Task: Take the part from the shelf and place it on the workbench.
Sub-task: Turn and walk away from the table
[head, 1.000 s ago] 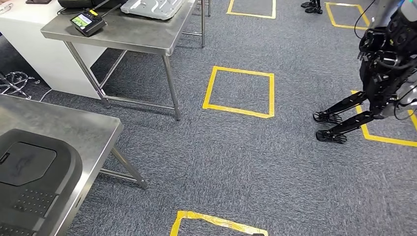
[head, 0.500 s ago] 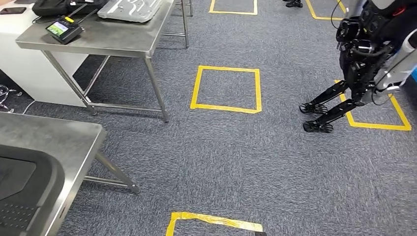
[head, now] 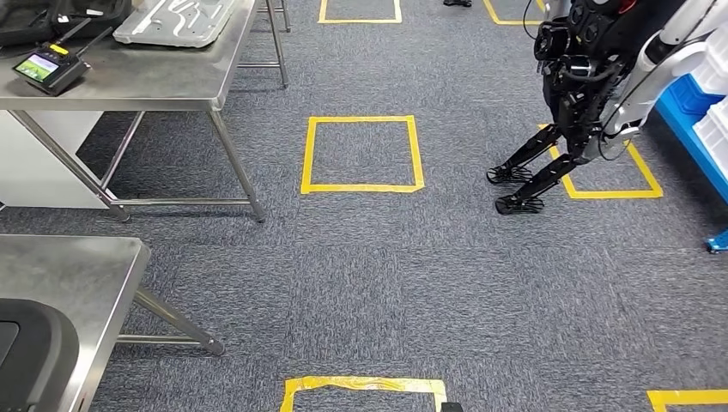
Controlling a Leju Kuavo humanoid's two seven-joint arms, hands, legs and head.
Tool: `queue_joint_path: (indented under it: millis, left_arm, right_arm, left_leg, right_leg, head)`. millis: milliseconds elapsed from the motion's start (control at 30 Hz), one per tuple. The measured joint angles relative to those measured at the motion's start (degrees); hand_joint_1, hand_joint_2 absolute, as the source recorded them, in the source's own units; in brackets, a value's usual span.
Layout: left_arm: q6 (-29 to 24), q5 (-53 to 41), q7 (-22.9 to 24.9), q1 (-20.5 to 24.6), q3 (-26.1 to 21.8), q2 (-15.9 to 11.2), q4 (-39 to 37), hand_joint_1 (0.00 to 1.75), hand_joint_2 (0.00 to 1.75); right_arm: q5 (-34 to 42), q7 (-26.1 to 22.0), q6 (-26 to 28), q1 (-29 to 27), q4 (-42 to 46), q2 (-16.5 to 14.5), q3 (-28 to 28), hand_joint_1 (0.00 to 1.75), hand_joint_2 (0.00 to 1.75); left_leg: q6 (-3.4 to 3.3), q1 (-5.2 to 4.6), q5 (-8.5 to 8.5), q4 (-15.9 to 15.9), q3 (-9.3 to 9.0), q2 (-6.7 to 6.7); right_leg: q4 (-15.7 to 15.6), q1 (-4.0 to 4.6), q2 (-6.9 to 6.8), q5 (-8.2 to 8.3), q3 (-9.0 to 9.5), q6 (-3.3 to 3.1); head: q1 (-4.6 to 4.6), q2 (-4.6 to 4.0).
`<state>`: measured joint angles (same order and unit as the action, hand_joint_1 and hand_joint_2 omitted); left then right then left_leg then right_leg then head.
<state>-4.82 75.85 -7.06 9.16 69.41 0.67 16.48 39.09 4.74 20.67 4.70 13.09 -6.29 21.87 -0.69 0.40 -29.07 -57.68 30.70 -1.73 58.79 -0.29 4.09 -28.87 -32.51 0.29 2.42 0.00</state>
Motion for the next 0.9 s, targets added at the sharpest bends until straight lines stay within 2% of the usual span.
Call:
queue_joint_path:
  millis: [67, 133, 167, 200, 233, 300, 333, 367, 400, 500, 567, 633, 667, 700, 733, 767, 833, 867, 900]
  left_arm:
    - [0.0, 0.0, 0.0, 0.0, 0.0, 0.0, 0.0, 0.00, 0.00]
    - [0.0, -0.1, -0.1, -0.1, 0.0, 0.0, 0.0, 0.00, 0.00]
    - [0.0, -0.2, -0.2, -0.1, 0.0, 0.0, 0.0, 0.00, 0.00]
    - [0.0, -0.2, -0.3, -0.1, 0.0, 0.0, 0.0, 0.00, 0.00]
    - [0.0, -0.2, -0.3, -0.1, 0.0, 0.0, 0.0, 0.00, 0.00]
    - [0.0, -0.2, -0.4, -0.1, 0.0, 0.0, 0.0, 0.00, 0.00]
    - [0.0, -0.2, -0.4, -0.1, 0.0, 0.0, 0.0, 0.00, 0.00]
    - [0.0, -0.2, -0.5, -0.1, 0.0, 0.0, 0.0, 0.00, 0.00]
    - [-0.1, -0.2, -0.6, 0.0, 0.0, 0.0, 0.0, 0.00, 0.00]
    - [-0.8, 0.2, -0.8, 0.4, 0.0, 0.1, 0.1, 0.00, 0.00]
    - [-1.4, 0.3, -0.7, 0.5, 0.0, 0.2, 0.1, 0.00, 0.00]
    - [-1.6, 0.3, -0.6, 0.3, 0.0, 0.2, 0.2, 0.00, 0.00]
    - [-1.6, 0.3, -0.5, 0.1, 0.0, 0.2, 0.2, 0.00, 0.00]
    - [-1.6, 0.3, -0.5, -0.1, 0.0, 0.2, 0.2, 0.00, 0.00]
    - [-1.6, 0.2, -0.5, -0.1, 0.0, 0.2, 0.2, 0.00, 0.00]
    - [-1.5, 0.2, -0.5, -0.1, 0.0, 0.2, 0.2, 0.00, 0.00]
    - [-1.4, 0.0, -0.6, 0.1, 0.0, 0.2, 0.2, 0.00, 0.00]
    - [-1.3, -0.2, -0.7, 0.2, 0.0, 0.2, 0.2, 0.00, 0.00]
    - [-1.2, -0.3, -0.7, 0.4, 0.0, 0.2, 0.2, 0.00, 0.00]
  right_arm:
    - [0.0, 0.0, 0.0, 0.1, 0.0, 0.0, 0.3, 0.00, 0.00]
    - [0.4, 0.0, 0.0, 0.2, 0.0, 0.0, 0.7, 0.00, 0.00]
    - [0.7, 0.0, 0.0, 0.1, 0.0, 0.0, 0.9, 0.00, 0.00]
    - [1.0, 0.0, 0.0, 0.0, 0.0, 0.1, 1.1, 0.00, 0.00]
    - [1.3, -0.1, 0.0, -0.1, 0.0, 0.1, 1.2, 0.00, 0.00]
    - [1.8, -0.2, 0.0, -0.3, 0.0, 0.2, 1.5, 0.00, 0.00]
    - [2.0, -0.2, 0.0, -0.2, 0.0, 0.2, 1.6, 0.00, 0.00]
    - [2.1, -0.3, 0.0, -0.1, 0.0, 0.2, 1.8, 0.00, 0.00]
    - [2.3, -0.3, 0.0, -0.1, 0.0, 0.3, 2.0, 0.00, 0.00]
    - [2.7, -0.4, 0.0, 0.0, 0.0, 0.3, 2.7, 0.00, 0.00]
    - [3.1, -0.5, 0.1, 0.2, 0.1, 0.3, 3.1, 0.00, 0.00]
    - [3.4, -0.5, 0.1, 0.5, 0.1, 0.3, 3.6, 0.00, 0.00]
    - [3.5, -0.5, 0.1, 0.6, 0.1, 0.3, 3.8, 0.00, 0.00]
    - [3.6, -0.5, 0.1, 0.6, 0.1, 0.4, 4.0, 0.00, 0.00]
    - [3.7, -0.5, 0.1, 0.6, 0.1, 0.4, 4.1, 0.00, 0.00]
    - [3.9, -0.5, 0.1, 0.6, 0.1, 0.4, 4.1, 0.00, 0.00]
    - [4.2, -0.6, 0.1, 0.6, 0.2, 0.4, 4.3, 0.00, 0.00]
    - [4.4, -0.6, 0.1, 0.6, 0.3, 0.4, 4.5, 0.00, 0.00]
    - [4.6, -0.7, 0.1, 0.6, 0.3, 0.4, 4.7, 0.00, 0.00]
  left_leg:
    - [-0.63, 0.18, 0.38, 0.7, -0.24, 1.04]
    - [-0.88, 0.06, 0.36, 0.7, -0.28, 2.14]
    - [-0.92, 0.03, 0.30, 0.7, -0.29, 2.67]
    - [-0.91, 0.03, 0.22, 0.7, -0.33, 3.12]
    - [-0.83, 0.05, 0.12, 0.7, -0.41, 3.51]
    - [-0.43, 0.11, -0.22, 0.5, -0.64, 4.17]
    - [-0.10, 0.02, -0.47, 0.2, -0.71, 4.45]
    - [0.20, -0.08, -0.67, 0.0, -0.75, 4.69]
    - [0.50, -0.19, -0.81, -0.1, -0.77, 4.94]
    - [1.43, 0.00, -1.38, -0.5, -0.94, 5.19]
    - [1.93, 0.22, -3.89, -4.2, 0.37, 3.94]
    - [2.07, 0.25, -7.70, -11.9, 3.84, 2.70]
    - [2.08, 0.24, -8.97, -15.5, 5.60, 2.47]
    - [2.02, 0.23, -9.23, -17.4, 6.68, 2.33]
    - [1.89, 0.22, -8.37, -17.3, 6.78, 2.23]
    - [1.70, 0.22, -6.50, -14.9, 5.84, 2.07]
    - [1.25, 0.19, -2.17, -7.0, 2.48, 0.88]
    - [1.07, 0.21, -0.87, -3.7, 1.16, 0.22]
    - [0.93, 0.15, -0.37, -1.9, 0.49, -0.32]
  right_leg:
    - [4.2, -0.01, -1.80, -2.68, -1.90, 0.46]
    - [11.7, -0.10, -3.15, -6.18, -5.53, 0.86]
    - [14.5, -0.20, -3.37, -7.01, -6.92, 1.05]
    - [15.6, -0.32, -3.52, -6.82, -7.47, 1.21]
    - [14.2, -0.45, -3.70, -5.46, -6.82, 1.32]
    - [6.7, -0.61, -4.82, -1.55, -3.13, 1.36]
    - [3.0, -0.50, -5.53, -0.17, -1.38, 1.22]
    - [0.7, -0.38, -6.02, 0.47, -0.34, 0.96]
    - [-0.3, -0.20, -6.23, 0.52, 0.03, 0.65]
    - [-0.7, -0.04, -5.19, 0.72, 0.03, -0.50]
    - [-0.9, -0.16, -4.61, 0.92, 0.14, -1.26]
    - [-0.9, -0.07, -3.89, 0.90, 0.14, -1.68]
    - [-0.9, 0.01, -3.46, 0.89, 0.15, -1.75]
    - [-0.9, 0.08, -2.99, 0.88, 0.18, -1.76]
    - [-0.9, 0.12, -2.52, 0.87, 0.23, -1.76]
    - [-0.8, 0.14, -2.00, 0.85, 0.34, -1.74]
    - [-0.7, 0.19, -1.05, 0.76, 0.52, -1.56]
    - [-0.6, 0.24, -0.60, 0.71, 0.49, -1.36]
    - [-0.5, 0.24, -0.25, 0.71, 0.38, -1.09]
  head:
    - [0.48, 0.00]
    - [0.95, 0.00]
    - [1.03, 0.00]
    - [1.08, 0.00]
    - [1.11, 0.00]
    - [1.27, 0.00]
    - [1.42, 0.00]
    - [1.43, 0.00]
    - [1.32, 0.00]
    - [0.84, 0.00]
    - [0.53, 0.00]
    - [0.16, 0.00]
    - [0.08, 0.00]
    - [0.05, 0.00]
    - [0.02, 0.00]
    - [0.01, 0.00]
    - [-0.03, 0.00]
    - [-0.07, 0.00]
    - [-0.07, 0.00]
